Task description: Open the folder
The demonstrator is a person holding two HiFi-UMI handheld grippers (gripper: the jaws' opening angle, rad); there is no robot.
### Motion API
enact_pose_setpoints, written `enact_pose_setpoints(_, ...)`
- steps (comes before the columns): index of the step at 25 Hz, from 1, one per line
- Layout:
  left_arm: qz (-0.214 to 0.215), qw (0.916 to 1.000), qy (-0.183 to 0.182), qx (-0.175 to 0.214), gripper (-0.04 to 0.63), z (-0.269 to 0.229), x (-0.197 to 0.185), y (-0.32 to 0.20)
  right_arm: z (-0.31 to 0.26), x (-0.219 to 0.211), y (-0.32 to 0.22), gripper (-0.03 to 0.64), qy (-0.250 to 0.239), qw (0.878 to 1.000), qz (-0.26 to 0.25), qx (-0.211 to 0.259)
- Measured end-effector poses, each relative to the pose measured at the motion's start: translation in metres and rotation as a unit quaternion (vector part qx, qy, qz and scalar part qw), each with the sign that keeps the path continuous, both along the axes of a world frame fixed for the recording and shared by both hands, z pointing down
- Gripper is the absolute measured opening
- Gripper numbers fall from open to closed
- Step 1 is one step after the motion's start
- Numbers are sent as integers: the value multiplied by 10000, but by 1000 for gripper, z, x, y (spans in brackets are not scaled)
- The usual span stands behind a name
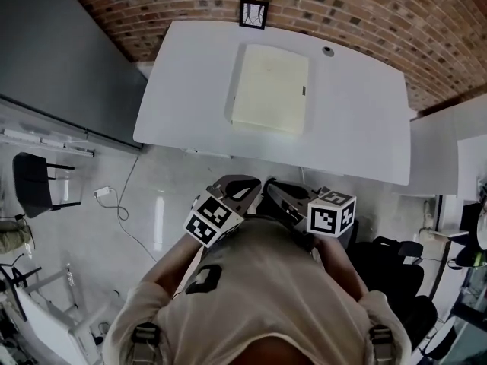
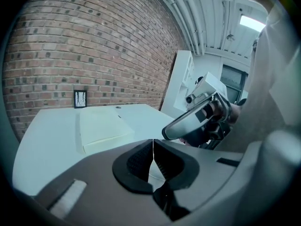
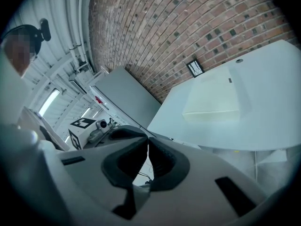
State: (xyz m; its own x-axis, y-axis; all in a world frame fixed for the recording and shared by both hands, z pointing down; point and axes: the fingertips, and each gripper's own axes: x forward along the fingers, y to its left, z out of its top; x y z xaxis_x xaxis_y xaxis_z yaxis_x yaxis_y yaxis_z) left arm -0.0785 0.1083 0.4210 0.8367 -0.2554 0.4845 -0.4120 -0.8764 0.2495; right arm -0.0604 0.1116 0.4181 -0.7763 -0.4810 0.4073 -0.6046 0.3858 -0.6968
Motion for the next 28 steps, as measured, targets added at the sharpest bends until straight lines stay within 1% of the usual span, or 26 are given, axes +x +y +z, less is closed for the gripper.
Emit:
enact_pose_setpoints(4, 168, 9999, -14, 9, 6, -8, 22, -11, -2, 22, -15, 6, -270, 9994, 202, 21)
enact_pose_setpoints(9, 153, 9991, -257, 289, 6, -16, 50, -33, -9, 51, -34, 6, -433, 9988, 201, 140)
enact_pose_setpoints(12, 82, 9969, -580, 525, 6, -16, 61, -48, -12, 69, -45, 6, -613, 9978, 206, 139)
enact_pose_setpoints(16, 11, 9901, -1120, 846, 6, -5, 76, -70, -12, 95, -60, 6, -792, 9965, 251, 121)
enact_pose_setpoints(20, -6, 9796, -1694, 1078, 6, 13, 89, -93, -8, 123, -77, 6, -852, 9958, 329, 96)
enact_pose_setpoints(23, 39, 9664, -2234, 1273, 8, 29, 93, -111, -3, 145, -87, 6, -858, 9955, 390, 127)
enact_pose_setpoints(26, 69, 9520, -2763, 1315, 14, 47, 91, -130, 7, 164, -92, 6, -793, 9961, 383, 79)
enact_pose_setpoints(27, 110, 9468, -2945, 1291, 47, 54, 90, -135, 10, 169, -94, 6, -784, 9963, 363, 47)
enact_pose_setpoints(28, 182, 9399, -3162, 1275, 120, 62, 88, -141, 13, 172, -95, 6, -767, 9965, 330, 16)
